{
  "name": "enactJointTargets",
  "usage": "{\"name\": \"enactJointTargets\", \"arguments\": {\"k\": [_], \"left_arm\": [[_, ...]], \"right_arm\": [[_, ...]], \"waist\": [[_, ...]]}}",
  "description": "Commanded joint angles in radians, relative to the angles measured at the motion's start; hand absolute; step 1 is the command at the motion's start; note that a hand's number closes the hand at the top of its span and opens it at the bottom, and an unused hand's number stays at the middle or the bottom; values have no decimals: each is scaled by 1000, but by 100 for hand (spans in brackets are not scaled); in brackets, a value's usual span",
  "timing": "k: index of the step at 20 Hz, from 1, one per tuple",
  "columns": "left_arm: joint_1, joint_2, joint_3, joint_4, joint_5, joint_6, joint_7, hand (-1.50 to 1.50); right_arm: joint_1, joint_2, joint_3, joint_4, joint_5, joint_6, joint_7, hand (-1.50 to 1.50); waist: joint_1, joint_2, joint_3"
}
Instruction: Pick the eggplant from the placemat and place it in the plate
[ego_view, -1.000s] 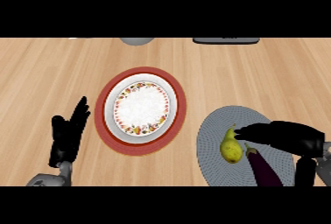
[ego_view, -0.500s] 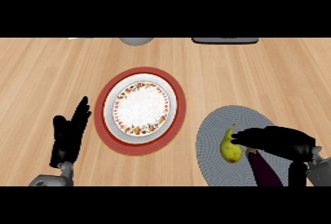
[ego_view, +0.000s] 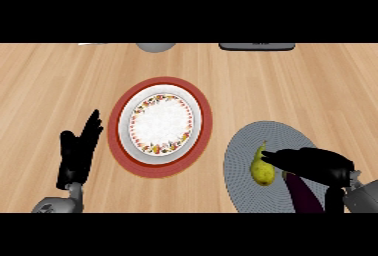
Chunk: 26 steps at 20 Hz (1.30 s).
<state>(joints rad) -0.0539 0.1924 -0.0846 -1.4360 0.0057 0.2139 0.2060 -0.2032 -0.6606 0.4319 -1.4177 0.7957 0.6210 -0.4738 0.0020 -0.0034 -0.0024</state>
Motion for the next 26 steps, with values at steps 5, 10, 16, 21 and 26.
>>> {"name": "enactJointTargets", "arguments": {"k": [5,10,16,21,26], "left_arm": [[-8,-5,8,-69,-19,-6,90,0],[-65,-25,27,-21,-32,-13,79,0],[11,-29,7,-26,-36,-31,30,0],[-4,-27,13,-23,-34,-28,33,0],[-14,-36,-9,-16,-37,-42,36,0]], "right_arm": [[-16,3,23,73,89,-66,-162,150],[-7,43,-9,29,101,-45,-130,150],[-66,446,-72,66,123,-161,365,150],[-126,628,-151,71,166,-326,613,150],[-248,657,-132,34,253,-503,913,150]], "waist": [[2,3,3],[-3,3,2],[13,-1,-1],[24,-4,-3],[63,-6,-4]]}}
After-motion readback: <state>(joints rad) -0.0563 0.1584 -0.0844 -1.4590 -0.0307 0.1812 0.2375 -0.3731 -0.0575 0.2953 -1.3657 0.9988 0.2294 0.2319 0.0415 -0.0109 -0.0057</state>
